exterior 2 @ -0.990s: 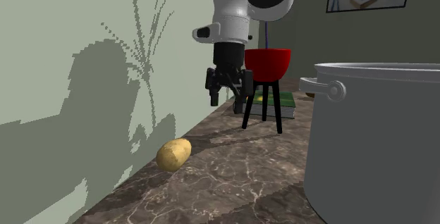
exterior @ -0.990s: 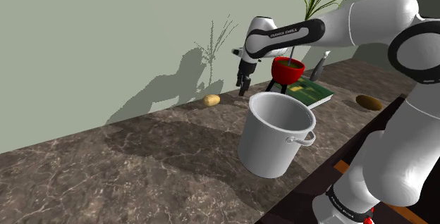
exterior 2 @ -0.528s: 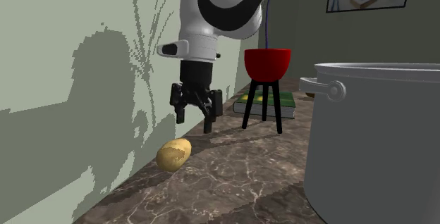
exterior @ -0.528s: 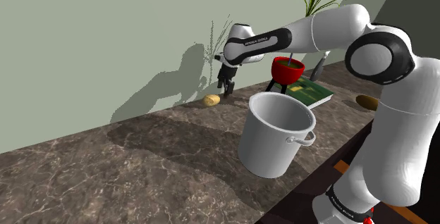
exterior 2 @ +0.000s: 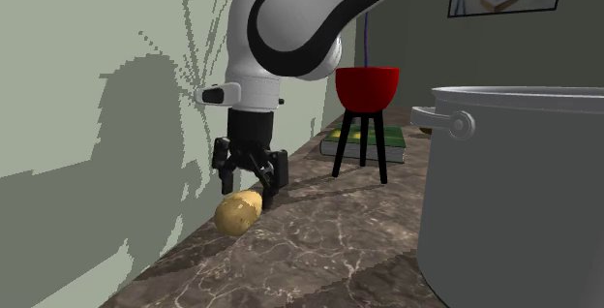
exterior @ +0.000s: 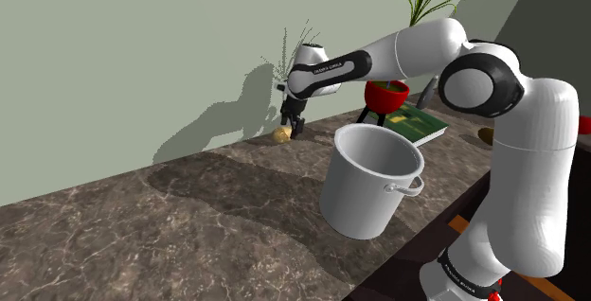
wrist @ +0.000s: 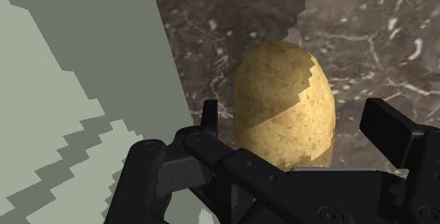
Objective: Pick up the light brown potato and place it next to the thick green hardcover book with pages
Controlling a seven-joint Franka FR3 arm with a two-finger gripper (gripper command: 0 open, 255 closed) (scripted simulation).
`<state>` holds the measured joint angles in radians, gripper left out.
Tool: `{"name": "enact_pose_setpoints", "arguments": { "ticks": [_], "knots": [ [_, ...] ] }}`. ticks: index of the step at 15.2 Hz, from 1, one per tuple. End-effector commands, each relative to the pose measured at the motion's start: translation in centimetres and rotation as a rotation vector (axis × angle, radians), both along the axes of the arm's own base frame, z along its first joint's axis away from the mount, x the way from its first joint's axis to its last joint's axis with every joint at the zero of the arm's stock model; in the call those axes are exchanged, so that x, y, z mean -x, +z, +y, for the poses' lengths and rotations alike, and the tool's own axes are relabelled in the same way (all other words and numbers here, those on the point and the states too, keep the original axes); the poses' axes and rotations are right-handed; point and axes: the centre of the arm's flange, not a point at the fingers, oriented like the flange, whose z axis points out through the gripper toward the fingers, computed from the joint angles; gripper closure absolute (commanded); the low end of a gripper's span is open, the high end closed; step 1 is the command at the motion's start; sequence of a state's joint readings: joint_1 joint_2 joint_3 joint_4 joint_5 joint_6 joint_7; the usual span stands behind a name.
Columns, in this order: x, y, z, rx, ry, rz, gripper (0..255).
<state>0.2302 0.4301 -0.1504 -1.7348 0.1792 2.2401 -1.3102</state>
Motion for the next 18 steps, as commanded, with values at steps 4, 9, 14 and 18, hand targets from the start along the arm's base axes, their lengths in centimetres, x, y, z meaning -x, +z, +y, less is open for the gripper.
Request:
{"name": "enact_pose_setpoints", "arguments": {
  "ticks": [4, 9, 14, 18],
  "knots": [
    [-0.20, -1.81, 0.24, 0.000, 0.001, -0.001, 0],
    [-0.20, -1.81, 0.24, 0.000, 0.001, -0.001, 0],
    [-0.20, -1.81, 0.24, 0.000, 0.001, -0.001, 255],
    [-0.20, -1.82, 0.24, 0.000, 0.001, -0.001, 255]
  ]
}}
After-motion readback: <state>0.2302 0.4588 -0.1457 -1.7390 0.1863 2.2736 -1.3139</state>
